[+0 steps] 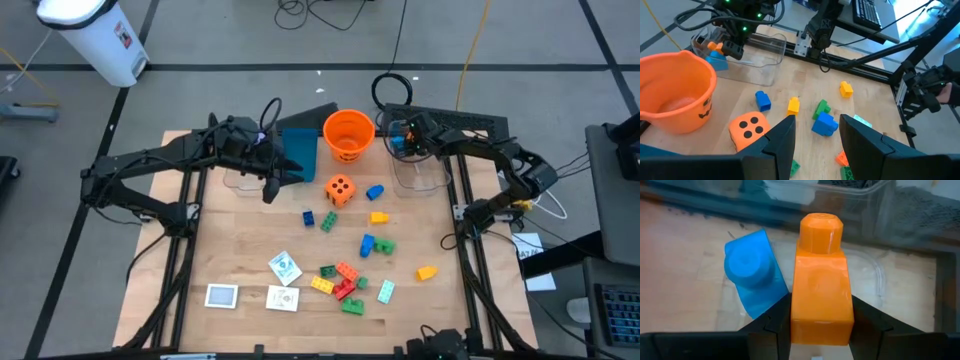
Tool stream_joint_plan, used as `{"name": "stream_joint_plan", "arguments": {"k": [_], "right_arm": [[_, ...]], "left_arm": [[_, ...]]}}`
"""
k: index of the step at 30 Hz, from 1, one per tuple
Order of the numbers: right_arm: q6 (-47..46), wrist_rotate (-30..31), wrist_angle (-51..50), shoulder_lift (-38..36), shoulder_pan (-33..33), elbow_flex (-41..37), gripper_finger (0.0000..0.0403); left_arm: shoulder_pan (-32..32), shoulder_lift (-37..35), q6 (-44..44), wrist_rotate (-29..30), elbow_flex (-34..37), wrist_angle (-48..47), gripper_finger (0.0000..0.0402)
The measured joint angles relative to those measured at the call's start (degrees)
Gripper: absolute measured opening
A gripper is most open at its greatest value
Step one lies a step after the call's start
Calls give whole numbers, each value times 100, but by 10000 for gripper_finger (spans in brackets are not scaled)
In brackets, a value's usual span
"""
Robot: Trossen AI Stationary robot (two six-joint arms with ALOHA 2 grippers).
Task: Pick & Place Toys
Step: Put the orange game piece into the right transparent bin, then put the blue game piece into the right transparent bin
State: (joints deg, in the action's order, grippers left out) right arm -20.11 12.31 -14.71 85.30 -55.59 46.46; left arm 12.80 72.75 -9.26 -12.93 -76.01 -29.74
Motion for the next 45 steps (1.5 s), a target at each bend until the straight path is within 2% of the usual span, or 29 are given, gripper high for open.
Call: {"name": "stream_joint_plan", "arguments": {"k": [18, 34, 45], "right_arm": [[177, 149, -17, 0, -33, 0, 158], [179, 125, -7, -7, -31, 0, 223], [260, 90, -16, -755, -3, 0, 216]], "left_arm": [[0, 0, -12, 0, 0, -1, 159], [0, 0, -23, 2, 0, 0, 159], [0, 0, -13, 2, 0, 2, 159]]}}
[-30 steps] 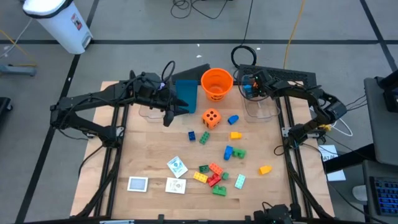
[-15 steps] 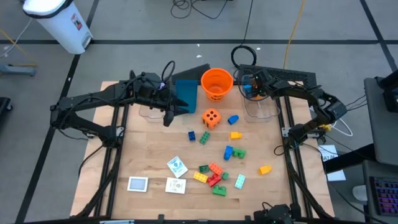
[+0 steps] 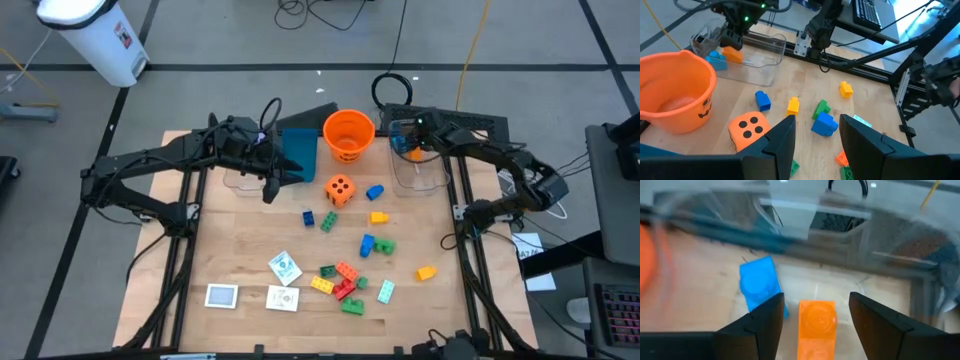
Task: Pick & Place Toys
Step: Put the blue game piece into the right transparent bin
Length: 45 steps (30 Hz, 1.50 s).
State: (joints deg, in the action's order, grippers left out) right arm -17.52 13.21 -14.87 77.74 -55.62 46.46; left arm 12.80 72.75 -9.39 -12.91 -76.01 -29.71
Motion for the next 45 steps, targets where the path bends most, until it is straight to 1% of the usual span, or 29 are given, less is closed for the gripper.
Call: {"name": "stream_joint_plan", "arguments": {"k": [8, 13, 18, 22, 24, 26, 28, 30, 34, 37, 39, 42, 45], "right_arm": [[-252, -459, 192, -905, 146, 0, 215], [-453, -774, 705, -1284, 299, 0, 213], [-458, -902, 1320, -1500, 544, 0, 212], [-1157, -948, 1644, -1576, 828, 0, 211], [-1314, -1310, 1860, -1575, 927, 0, 211], [-1331, -1805, 2155, -1577, 1046, 0, 211], [-1379, -2189, 2447, -1577, 1254, 0, 211], [-1516, -2404, 2748, -1583, 1517, 0, 210], [-1580, -2326, 3318, -1620, 2231, 0, 210], [-1564, -1898, 3512, -1612, 2855, 0, 210], [-1391, -1548, 3476, -1613, 3306, 39, 210], [-935, -962, 3053, -1611, 4008, 227, 210], [-442, -379, 2182, -1562, 4709, 570, 210]], "left_arm": [[-1, 0, 26, 0, 0, 353, 159], [22, -38, 6, -57, 0, 675, 159], [136, -343, -110, -326, 0, 720, 159], [199, -747, -132, -393, 0, 708, 159], [201, -996, -61, -304, -2, 656, 159], [197, -1205, 43, -148, -2, 570, 159], [197, -1410, 78, -15, -7, 378, 159], [197, -1589, 75, 92, -7, 95, 159], [179, -1890, 24, 249, -7, -658, 159], [103, -1937, -80, 270, -7, -1142, 159], [17, -1922, -125, 291, -6, -1417, 159], [-133, -1854, -126, 313, -4, -1771, 159], [-275, -1717, -127, 421, -4, -1976, 159]]}}
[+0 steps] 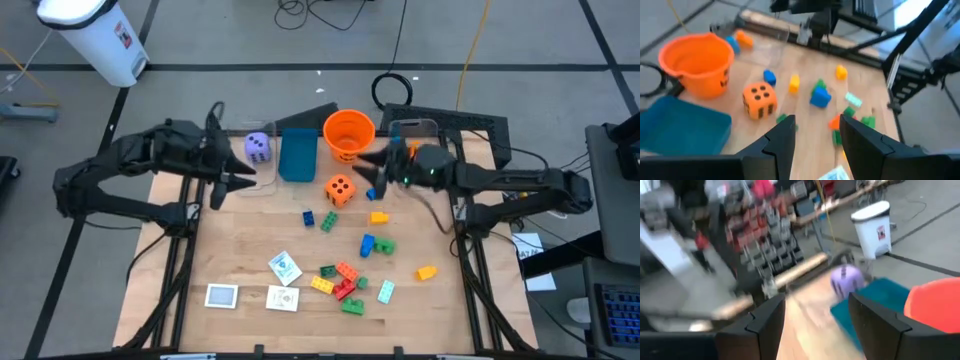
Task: Pick & Place Toys
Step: Put the blue game piece into the right transparent bin
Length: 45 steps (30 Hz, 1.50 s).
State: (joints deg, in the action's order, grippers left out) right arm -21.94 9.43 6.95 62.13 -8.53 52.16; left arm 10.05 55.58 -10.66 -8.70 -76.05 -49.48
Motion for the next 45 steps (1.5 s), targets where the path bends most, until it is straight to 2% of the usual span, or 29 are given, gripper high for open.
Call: {"name": "stream_joint_plan", "arguments": {"k": [4, 8, 11, 18, 21, 25, 29, 34, 39, 45], "right_arm": [[345, 768, -1326, 168, 863, 551, 210], [359, 1155, -2434, 564, 1642, 918, 210], [415, 1153, -3072, 945, 2111, 1012, 210], [606, 1128, -3443, 1709, 2792, 1014, 210], [130, 1072, -3536, 1893, 2834, 1014, 210], [-231, 343, -3837, 2012, 2655, 1014, 210], [-237, -408, -4134, 2066, 2363, 1012, 210], [-110, -742, -4148, 2047, 1960, 900, 210], [-18, -1452, -3975, 2026, 1603, 598, 210], [-64, -1571, -3605, 2026, 1361, 329, 210]], "left_arm": [[-114, 158, 13, 36, 7, -44, 159], [-167, 315, 83, 36, 8, -40, 159], [-204, 445, 98, 36, 9, -37, 159], [-272, 667, 153, 34, 9, -24, 159], [-304, 733, 153, 29, 9, -24, 159], [-316, 796, 151, 25, 9, -19, 159], [-323, 809, 153, 12, 7, 23, 159], [-324, 825, 151, 10, 9, 17, 159], [-383, 831, 151, 7, 9, 15, 159], [-463, 825, 149, 15, 9, 18, 159]]}}
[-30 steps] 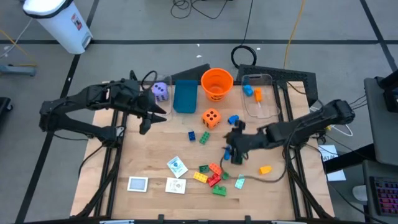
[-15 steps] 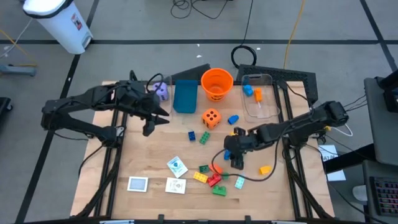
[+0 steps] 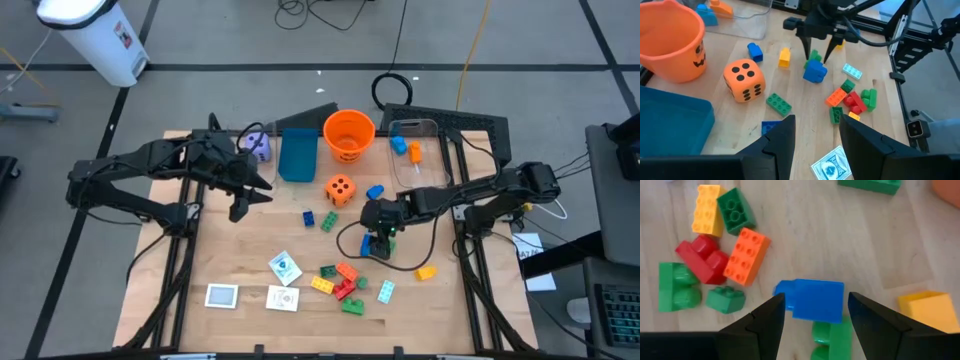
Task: Pick & Place Toys
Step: Put the blue game piece into the right transparent bin, then put the green game piece into the right transparent bin
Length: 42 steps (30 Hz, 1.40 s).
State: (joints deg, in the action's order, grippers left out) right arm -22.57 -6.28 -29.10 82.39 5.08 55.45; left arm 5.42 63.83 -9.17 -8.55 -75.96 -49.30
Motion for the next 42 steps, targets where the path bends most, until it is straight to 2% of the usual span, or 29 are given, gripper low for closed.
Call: {"name": "stream_joint_plan", "arguments": {"k": [13, 16, 20, 35, 42], "right_arm": [[-275, -740, 662, 0, -290, -572, 210], [-390, -756, 867, 0, -288, -643, 204], [-473, -936, 1080, 0, -290, -755, 175], [-804, -1200, 1922, 4, -290, -934, 10], [-1068, -1196, 2342, 2, -290, -932, 3]], "left_arm": [[1, -2, -2, 14, 0, 2, 159], [1, -2, -2, 18, 0, 3, 159], [1, -2, -8, 101, 0, 7, 159], [1, -2, -31, 119, 0, 35, 159], [1, -2, -39, 119, 0, 35, 159]]}}
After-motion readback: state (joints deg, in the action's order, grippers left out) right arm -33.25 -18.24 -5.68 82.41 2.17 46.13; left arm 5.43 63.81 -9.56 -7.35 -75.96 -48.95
